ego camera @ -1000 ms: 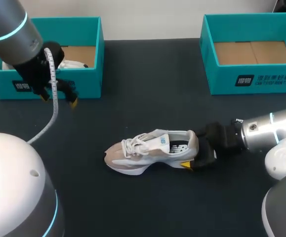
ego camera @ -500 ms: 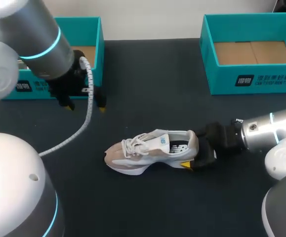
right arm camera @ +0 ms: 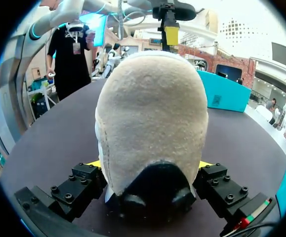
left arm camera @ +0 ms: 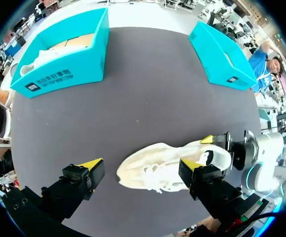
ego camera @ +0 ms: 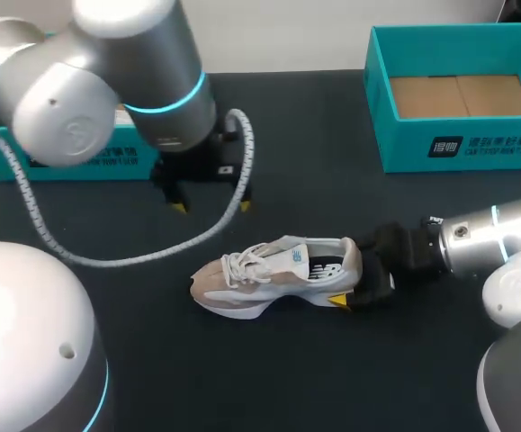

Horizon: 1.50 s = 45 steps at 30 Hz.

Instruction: Take the shoe out of the shoebox, open the shoe tongue, remove and reinsert the insole, then place the shoe into the shoebox

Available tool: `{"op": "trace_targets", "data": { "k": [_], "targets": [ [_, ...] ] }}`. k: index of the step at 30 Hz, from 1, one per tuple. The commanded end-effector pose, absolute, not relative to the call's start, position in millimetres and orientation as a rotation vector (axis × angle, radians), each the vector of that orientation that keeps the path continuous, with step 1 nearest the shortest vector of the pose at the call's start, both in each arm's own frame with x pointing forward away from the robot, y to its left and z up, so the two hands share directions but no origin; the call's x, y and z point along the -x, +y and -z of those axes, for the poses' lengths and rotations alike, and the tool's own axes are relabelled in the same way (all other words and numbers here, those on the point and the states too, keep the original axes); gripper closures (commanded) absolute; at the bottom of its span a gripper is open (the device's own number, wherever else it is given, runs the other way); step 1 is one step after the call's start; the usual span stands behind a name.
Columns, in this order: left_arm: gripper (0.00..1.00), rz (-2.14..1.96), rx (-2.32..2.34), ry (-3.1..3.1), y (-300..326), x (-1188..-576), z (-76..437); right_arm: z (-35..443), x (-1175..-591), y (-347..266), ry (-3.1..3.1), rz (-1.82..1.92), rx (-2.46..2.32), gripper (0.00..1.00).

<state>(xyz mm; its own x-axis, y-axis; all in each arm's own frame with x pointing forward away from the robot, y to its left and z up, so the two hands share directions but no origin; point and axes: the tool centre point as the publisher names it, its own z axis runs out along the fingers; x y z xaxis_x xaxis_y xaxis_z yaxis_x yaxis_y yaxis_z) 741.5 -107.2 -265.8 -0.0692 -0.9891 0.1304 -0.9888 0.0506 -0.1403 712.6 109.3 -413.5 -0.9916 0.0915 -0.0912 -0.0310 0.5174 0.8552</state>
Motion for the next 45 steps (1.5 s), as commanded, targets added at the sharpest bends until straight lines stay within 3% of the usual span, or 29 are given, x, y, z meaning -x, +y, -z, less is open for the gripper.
{"op": "trace_targets", "data": {
  "k": [1,18,45],
  "targets": [
    [0.0,0.214,2.149,2.219,-147.8,-747.0,273.1,412.5,-712.0,109.8,2.626,-1.48,-0.055,1.0],
    [0.0,0.132,2.208,2.151,-211.7,-714.9,295.2,412.5,-712.0,109.8,2.626,-1.48,-0.055,1.0],
    [0.0,-0.134,2.167,2.133,-222.5,-692.1,343.8,412.5,-712.0,109.8,2.626,-1.48,-0.055,1.0]
  ]
}}
